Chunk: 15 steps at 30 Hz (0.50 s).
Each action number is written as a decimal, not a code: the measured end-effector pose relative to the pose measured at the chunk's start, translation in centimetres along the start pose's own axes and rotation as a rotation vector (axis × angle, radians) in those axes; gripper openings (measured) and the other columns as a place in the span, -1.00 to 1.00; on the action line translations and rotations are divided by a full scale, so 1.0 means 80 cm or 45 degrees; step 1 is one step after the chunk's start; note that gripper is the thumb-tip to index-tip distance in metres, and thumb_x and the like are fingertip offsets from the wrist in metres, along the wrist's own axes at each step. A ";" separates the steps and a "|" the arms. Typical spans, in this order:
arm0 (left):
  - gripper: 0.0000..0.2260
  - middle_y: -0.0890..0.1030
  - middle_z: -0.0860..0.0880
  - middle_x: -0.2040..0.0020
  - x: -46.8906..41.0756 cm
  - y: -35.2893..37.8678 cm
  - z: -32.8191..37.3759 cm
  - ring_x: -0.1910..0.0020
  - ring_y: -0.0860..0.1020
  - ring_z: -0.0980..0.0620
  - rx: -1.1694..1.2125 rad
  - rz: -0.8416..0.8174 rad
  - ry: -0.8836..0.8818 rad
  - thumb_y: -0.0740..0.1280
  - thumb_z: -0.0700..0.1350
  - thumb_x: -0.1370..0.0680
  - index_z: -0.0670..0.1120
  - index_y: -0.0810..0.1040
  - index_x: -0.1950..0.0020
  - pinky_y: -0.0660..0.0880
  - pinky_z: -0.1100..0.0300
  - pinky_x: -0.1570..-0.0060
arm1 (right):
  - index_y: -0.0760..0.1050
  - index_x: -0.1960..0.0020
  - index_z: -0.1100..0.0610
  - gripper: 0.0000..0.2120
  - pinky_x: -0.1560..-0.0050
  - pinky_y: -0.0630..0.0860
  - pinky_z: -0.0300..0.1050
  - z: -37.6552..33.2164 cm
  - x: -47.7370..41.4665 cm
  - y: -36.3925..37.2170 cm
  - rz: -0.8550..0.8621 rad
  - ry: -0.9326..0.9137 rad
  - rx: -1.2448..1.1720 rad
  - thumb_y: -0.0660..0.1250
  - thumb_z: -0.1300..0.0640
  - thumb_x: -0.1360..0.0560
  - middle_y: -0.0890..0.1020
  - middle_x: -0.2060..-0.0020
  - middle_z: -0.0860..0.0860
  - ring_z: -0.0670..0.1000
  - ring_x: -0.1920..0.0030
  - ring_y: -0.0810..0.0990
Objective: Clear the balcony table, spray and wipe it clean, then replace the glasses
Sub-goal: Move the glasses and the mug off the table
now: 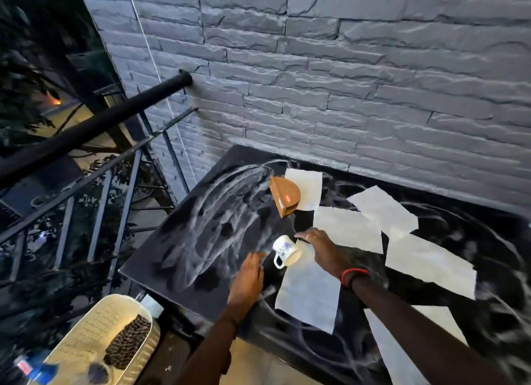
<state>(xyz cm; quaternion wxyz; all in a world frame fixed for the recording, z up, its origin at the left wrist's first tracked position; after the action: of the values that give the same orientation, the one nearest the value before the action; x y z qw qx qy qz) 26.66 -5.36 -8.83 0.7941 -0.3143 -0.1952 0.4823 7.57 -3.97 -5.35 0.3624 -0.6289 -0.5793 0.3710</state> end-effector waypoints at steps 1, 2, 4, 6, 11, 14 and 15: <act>-0.70 0.45 -0.08 -0.26 -0.011 0.004 0.000 -0.23 0.46 -0.02 -0.018 -0.003 -0.013 0.15 -0.27 -0.60 -0.15 0.42 -0.32 0.27 0.35 -0.15 | 0.38 -0.36 0.11 -0.34 -0.32 0.34 -0.07 -0.006 -0.008 0.003 -0.125 -0.088 0.104 0.12 0.55 -0.34 0.42 -0.27 0.15 0.13 -0.29 0.38; -0.69 0.46 -0.10 -0.26 -0.019 0.007 -0.001 -0.24 0.45 -0.03 -0.021 0.000 -0.030 0.13 -0.30 -0.59 -0.16 0.42 -0.32 0.23 0.39 -0.14 | 0.33 -0.39 0.08 -0.32 -0.32 0.33 -0.08 -0.012 -0.013 0.008 -0.237 -0.188 0.211 0.13 0.54 -0.35 0.36 -0.33 0.16 0.13 -0.32 0.35; -0.67 0.46 -0.12 -0.26 -0.038 0.011 -0.003 -0.25 0.45 -0.05 0.012 0.017 -0.080 0.10 -0.35 -0.57 -0.18 0.41 -0.31 0.22 0.39 -0.15 | 0.27 -0.43 -0.02 -0.24 -0.29 0.34 -0.03 -0.025 -0.022 0.015 -0.383 -0.415 0.437 0.15 0.54 -0.34 0.29 -0.39 0.16 0.16 -0.33 0.34; -0.66 0.46 -0.11 -0.26 -0.052 0.014 -0.007 -0.27 0.44 -0.03 0.037 0.024 -0.110 0.08 -0.36 -0.57 -0.18 0.41 -0.31 0.25 0.33 -0.21 | 0.27 -0.42 -0.07 -0.17 -0.26 0.38 0.04 -0.039 -0.028 0.018 -0.417 -0.643 0.586 0.24 0.55 -0.29 0.29 -0.41 0.17 0.21 -0.32 0.36; -0.71 0.45 -0.06 -0.22 -0.073 0.017 -0.022 -0.24 0.45 -0.01 0.073 0.043 -0.175 0.14 -0.31 -0.59 -0.13 0.41 -0.29 0.35 0.20 -0.23 | 0.31 -0.38 -0.12 -0.35 -0.20 0.47 0.04 -0.054 -0.037 0.045 -0.439 -1.051 0.796 0.21 0.41 -0.40 0.39 -0.35 0.16 0.18 -0.26 0.44; -0.76 0.46 -0.05 -0.19 -0.077 0.014 -0.030 -0.20 0.46 0.01 0.080 0.078 -0.208 0.20 -0.22 -0.60 -0.12 0.42 -0.27 0.32 0.30 -0.12 | 0.39 -0.28 -0.13 -0.52 -0.13 0.51 -0.04 -0.060 -0.040 0.064 -0.465 -1.269 0.943 0.36 0.23 -0.44 0.48 -0.25 0.06 0.09 -0.19 0.49; -0.76 0.46 -0.05 -0.19 -0.077 0.014 -0.032 -0.19 0.46 0.01 0.080 0.086 -0.206 0.22 -0.20 -0.60 -0.11 0.43 -0.27 0.30 0.32 -0.10 | 0.41 -0.25 -0.11 -0.54 -0.12 0.51 -0.05 -0.065 -0.038 0.068 -0.462 -1.331 0.963 0.38 0.22 -0.43 0.50 -0.23 0.05 0.08 -0.17 0.50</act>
<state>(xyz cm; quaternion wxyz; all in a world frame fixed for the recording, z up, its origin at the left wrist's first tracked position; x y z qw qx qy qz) 24.73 -11.25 -11.49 0.7683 -0.2558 -0.2328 0.5386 14.55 -7.53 -7.62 0.2860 -0.0888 -0.6052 0.7376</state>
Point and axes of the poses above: each hand's wrist, its own x-axis away from the middle knuckle, its own y-axis out of the palm, z = x × y, the point moved 10 cm from there along -x, towards the middle knuckle
